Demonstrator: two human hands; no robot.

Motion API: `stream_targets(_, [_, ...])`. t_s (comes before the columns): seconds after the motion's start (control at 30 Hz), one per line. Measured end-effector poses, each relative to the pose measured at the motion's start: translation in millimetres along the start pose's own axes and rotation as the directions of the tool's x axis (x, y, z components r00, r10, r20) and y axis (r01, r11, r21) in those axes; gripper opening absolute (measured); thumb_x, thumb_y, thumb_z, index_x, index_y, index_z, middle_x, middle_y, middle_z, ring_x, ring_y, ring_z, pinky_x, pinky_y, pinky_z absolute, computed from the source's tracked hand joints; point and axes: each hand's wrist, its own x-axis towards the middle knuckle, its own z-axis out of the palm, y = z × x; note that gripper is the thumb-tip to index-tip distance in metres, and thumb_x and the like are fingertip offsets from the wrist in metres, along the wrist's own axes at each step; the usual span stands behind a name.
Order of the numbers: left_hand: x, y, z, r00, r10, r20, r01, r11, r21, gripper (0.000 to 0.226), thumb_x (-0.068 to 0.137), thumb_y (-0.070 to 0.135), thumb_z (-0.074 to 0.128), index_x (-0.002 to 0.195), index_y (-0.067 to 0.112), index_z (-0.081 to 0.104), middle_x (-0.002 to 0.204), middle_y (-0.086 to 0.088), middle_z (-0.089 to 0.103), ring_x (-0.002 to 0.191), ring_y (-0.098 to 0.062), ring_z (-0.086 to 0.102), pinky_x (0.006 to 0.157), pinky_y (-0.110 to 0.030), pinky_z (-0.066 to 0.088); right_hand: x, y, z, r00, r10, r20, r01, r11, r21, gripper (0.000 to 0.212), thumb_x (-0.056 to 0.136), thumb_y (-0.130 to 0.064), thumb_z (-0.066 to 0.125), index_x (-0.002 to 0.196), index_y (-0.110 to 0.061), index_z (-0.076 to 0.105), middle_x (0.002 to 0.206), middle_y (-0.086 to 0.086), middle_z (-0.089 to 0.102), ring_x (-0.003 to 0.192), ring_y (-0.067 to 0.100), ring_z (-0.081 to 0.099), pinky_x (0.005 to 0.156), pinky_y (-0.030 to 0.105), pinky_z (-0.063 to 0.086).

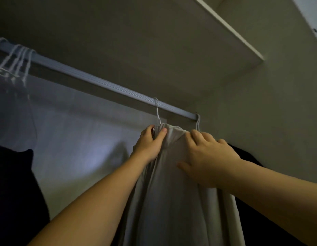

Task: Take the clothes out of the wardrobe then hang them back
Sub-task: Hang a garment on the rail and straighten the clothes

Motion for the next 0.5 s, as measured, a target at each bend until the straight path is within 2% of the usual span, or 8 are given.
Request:
stream_targets(0.1, [6.4, 3.2, 26.5, 1.000, 0.014, 0.023, -0.014, 1.000, -0.008, 0.083, 0.079, 0.084, 0.031, 0.147, 0.037, 0.030, 0.152, 0.001, 0.037, 0.133, -0.029, 0.044, 0.108, -0.057, 0.037, -0.5, 19.7, 8.6, 1.000, 0.017, 0.010, -0.017, 0.998, -0.057, 0.087, 0.090, -0.070, 0.034, 0.154, -0.017, 0.007, 0.159, 0.002, 0.015, 0.146, 0.025, 0.018, 0.113, 0.051, 0.026])
stream_targets(0.2, [11.8, 7.4, 53.8, 0.999, 0.007, 0.035, -0.006, 0.999, -0.033, 0.073, 0.087, 0.077, 0.035, 0.146, 0.035, 0.034, 0.151, 0.000, 0.038, 0.132, -0.029, 0.045, 0.108, -0.055, 0.038, -2.6, 38.7, 16.3, 0.999, 0.029, 0.035, -0.024, 0.990, -0.141, 0.088, 0.091, -0.069, 0.031, 0.155, -0.017, 0.003, 0.162, 0.002, 0.009, 0.149, 0.023, 0.009, 0.117, 0.061, 0.008])
stream_targets(0.37, [20.1, 16.2, 95.5, 0.995, -0.023, 0.096, 0.033, 0.994, -0.105, 0.077, 0.090, 0.073, 0.040, 0.153, 0.031, 0.028, 0.157, -0.004, 0.032, 0.139, -0.031, 0.039, 0.112, -0.048, 0.034, -4.7, 69.4, 30.4, 0.996, 0.072, 0.058, -0.055, 0.964, -0.259, 0.093, 0.089, -0.074, 0.025, 0.156, -0.015, -0.002, 0.164, 0.003, 0.003, 0.151, 0.022, -0.002, 0.114, 0.065, -0.008])
stream_targets(0.5, [24.3, 22.7, 125.2, 0.985, -0.027, 0.169, 0.053, 0.986, -0.155, 0.079, 0.092, 0.068, 0.043, 0.156, 0.026, 0.024, 0.161, -0.005, 0.025, 0.144, -0.030, 0.032, 0.114, -0.043, 0.028, -7.0, 93.4, 41.7, 0.992, 0.088, 0.093, -0.053, 0.943, -0.328, 0.097, 0.087, -0.078, 0.020, 0.156, -0.014, -0.006, 0.164, 0.004, -0.003, 0.151, 0.021, -0.007, 0.112, 0.066, -0.012])
